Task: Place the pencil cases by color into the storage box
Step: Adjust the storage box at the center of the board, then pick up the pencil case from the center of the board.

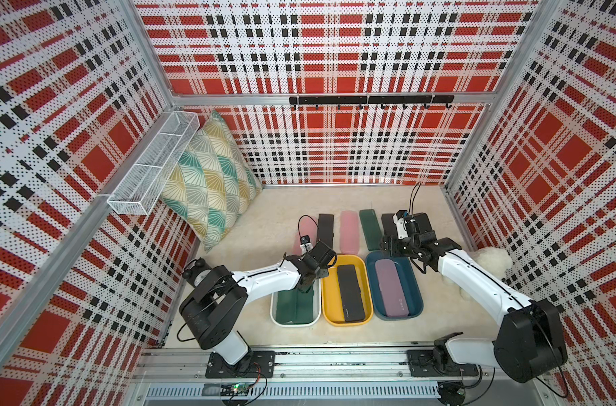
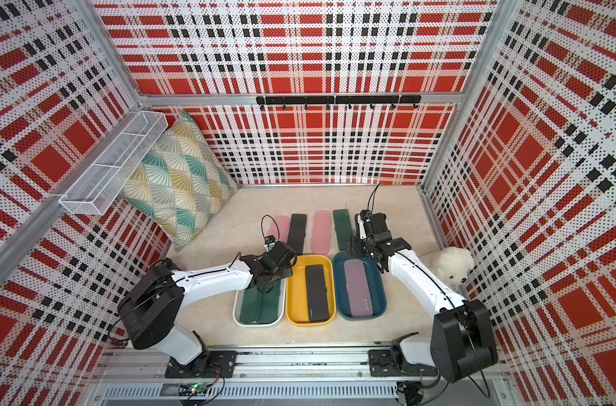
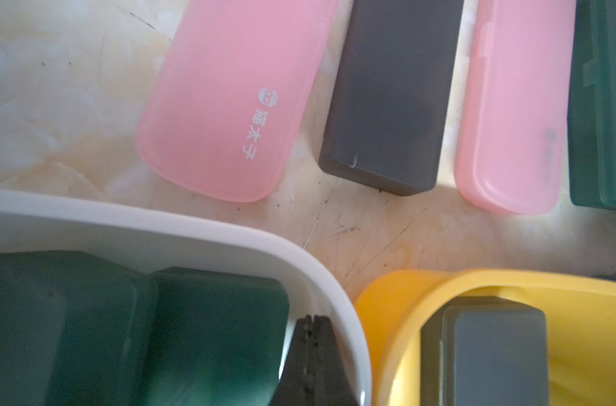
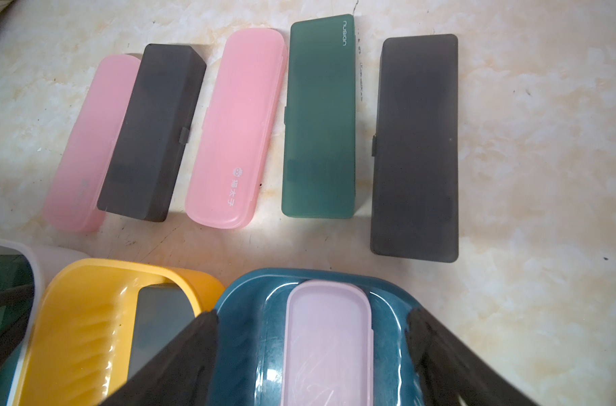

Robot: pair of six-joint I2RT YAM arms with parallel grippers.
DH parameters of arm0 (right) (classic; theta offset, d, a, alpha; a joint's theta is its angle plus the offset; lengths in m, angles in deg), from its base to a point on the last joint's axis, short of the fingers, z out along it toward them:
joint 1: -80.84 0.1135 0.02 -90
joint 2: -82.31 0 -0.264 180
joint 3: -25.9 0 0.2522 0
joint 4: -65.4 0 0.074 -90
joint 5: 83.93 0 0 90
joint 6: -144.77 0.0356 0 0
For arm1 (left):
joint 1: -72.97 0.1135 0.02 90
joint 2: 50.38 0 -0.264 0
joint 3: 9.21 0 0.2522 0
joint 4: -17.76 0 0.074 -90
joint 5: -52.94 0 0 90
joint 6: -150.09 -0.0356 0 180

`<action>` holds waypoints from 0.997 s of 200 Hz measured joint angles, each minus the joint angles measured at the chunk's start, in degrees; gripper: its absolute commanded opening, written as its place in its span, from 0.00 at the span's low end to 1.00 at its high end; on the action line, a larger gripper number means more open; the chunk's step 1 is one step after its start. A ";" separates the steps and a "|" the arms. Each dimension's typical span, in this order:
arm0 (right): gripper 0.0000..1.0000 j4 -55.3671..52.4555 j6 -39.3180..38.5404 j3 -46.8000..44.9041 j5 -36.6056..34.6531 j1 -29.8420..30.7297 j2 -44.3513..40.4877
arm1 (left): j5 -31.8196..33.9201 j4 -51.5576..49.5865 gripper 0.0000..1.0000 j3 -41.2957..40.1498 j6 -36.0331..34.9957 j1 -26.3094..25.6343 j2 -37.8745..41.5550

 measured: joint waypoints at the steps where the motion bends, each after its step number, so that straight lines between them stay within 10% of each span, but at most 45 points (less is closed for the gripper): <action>1: 0.90 0.02 -0.02 0.00 0.00 0.00 0.00 | 0.00 -0.02 0.00 0.00 -0.02 -0.02 0.00; 59: 0.91 -0.44 -0.83 4.28 -1.79 -0.04 3.34 | 1.62 -2.19 0.00 0.07 -0.13 0.74 0.96; 199: 0.91 -5.73 -7.87 29.49 -4.57 -7.67 32.28 | 10.86 -0.92 0.66 2.78 -6.43 5.57 14.34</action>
